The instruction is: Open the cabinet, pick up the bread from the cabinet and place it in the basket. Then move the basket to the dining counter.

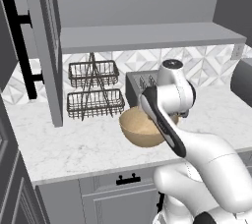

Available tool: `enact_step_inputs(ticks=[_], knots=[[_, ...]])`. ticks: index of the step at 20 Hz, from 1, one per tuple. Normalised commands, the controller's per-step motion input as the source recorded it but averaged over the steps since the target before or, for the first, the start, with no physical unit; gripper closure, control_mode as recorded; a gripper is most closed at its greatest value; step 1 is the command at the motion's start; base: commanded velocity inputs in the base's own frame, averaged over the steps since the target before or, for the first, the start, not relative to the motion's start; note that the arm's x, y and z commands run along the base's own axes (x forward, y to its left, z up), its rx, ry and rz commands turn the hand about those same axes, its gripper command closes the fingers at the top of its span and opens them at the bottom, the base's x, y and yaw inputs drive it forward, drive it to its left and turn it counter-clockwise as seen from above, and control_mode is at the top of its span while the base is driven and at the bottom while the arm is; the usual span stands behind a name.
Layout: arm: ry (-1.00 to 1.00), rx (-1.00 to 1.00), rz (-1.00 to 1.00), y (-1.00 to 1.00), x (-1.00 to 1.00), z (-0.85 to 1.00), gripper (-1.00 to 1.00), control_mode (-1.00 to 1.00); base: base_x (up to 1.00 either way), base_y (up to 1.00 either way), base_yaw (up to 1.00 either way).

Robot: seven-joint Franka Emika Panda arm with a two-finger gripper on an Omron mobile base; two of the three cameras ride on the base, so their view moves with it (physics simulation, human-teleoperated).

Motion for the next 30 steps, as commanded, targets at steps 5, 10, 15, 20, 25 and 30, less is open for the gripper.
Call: enact_step_inputs(ticks=[5,10,15,20,25,30], knots=[[0.00,0.09,0.00,0.00,0.00,-0.45,1.00,-1.00,0.00,0.00,0.00],[0.00,0.05,0.00,0.00,0.00,-0.29,1.00,-1.00,0.00,0.00,0.00],[0.00,0.03,0.00,0.00,0.00,-0.07,-1.00,-1.00,0.00,0.00,0.00],[0.00,0.00,0.00,0.00,0.00,0.00,-1.00,-1.00,0.00,0.00,0.00],[0.00,0.00,0.00,0.00,0.00,0.00,-1.00,-1.00,0.00,0.00,0.00],[0.02,0.00,0.00,0.00,0.03,0.01,-1.00,-1.00,0.00,0.00,0.00]])
